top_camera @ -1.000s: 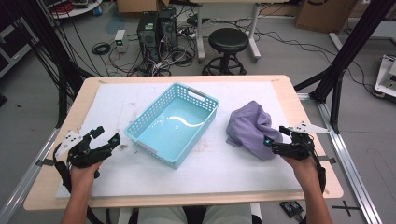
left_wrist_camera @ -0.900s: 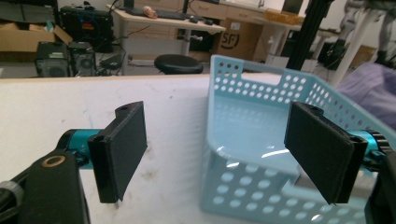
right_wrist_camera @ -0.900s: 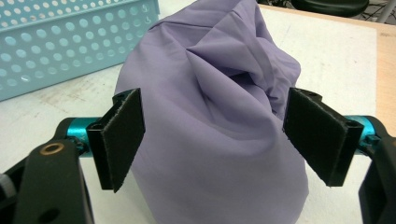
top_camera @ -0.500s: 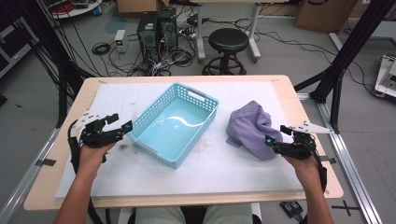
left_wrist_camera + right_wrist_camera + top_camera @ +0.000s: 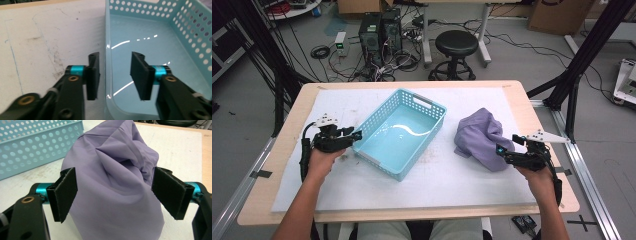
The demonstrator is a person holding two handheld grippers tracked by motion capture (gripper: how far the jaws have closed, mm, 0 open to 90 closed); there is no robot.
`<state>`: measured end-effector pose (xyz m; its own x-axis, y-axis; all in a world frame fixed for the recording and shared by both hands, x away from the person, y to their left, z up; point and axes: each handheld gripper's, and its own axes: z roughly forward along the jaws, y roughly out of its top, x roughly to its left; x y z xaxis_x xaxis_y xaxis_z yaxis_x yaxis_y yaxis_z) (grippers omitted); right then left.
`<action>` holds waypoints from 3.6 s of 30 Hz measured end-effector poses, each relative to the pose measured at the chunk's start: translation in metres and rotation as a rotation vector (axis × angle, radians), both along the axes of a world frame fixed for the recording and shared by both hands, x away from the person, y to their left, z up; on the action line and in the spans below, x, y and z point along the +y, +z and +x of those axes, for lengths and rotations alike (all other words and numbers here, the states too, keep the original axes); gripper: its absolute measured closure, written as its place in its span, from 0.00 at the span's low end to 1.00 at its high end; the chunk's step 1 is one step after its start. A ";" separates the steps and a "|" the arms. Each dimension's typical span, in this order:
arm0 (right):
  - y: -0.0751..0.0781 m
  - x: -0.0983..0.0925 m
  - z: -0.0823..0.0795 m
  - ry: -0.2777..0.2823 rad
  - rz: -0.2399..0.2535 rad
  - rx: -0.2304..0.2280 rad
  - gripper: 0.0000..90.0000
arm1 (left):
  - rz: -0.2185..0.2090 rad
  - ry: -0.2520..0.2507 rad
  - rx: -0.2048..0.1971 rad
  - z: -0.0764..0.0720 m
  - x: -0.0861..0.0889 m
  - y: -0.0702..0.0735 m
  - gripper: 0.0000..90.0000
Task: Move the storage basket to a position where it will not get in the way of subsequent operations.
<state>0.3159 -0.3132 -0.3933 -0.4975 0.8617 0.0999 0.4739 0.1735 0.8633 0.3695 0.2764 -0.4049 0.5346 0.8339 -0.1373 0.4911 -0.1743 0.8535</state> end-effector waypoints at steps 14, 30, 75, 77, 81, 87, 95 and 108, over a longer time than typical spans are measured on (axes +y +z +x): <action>-0.001 -0.004 -0.001 -0.014 -0.009 0.004 0.23 | 0.068 0.048 -0.043 -0.014 0.006 -0.001 0.93; -0.002 -0.003 0.000 -0.012 -0.009 0.003 0.23 | 0.086 0.144 -0.046 -0.042 0.034 -0.001 0.93; -0.004 -0.001 0.003 -0.002 -0.015 0.010 0.23 | 0.177 0.019 0.132 0.009 0.021 0.010 0.85; -0.004 -0.001 0.003 -0.003 -0.014 0.012 0.23 | 0.203 0.007 0.116 0.008 0.019 0.009 0.88; -0.004 -0.002 0.003 -0.005 -0.014 0.014 0.23 | 0.226 0.012 0.083 0.007 0.019 0.009 0.88; -0.004 -0.003 0.003 -0.007 -0.013 0.013 0.23 | 0.204 0.091 0.085 0.005 0.023 0.008 0.91; -0.004 -0.003 0.003 -0.006 -0.017 0.013 0.23 | 0.209 0.164 0.074 0.000 0.038 0.007 0.91; -0.006 -0.002 0.003 -0.004 -0.020 0.015 0.23 | 0.185 0.382 0.091 -0.011 0.087 0.006 0.91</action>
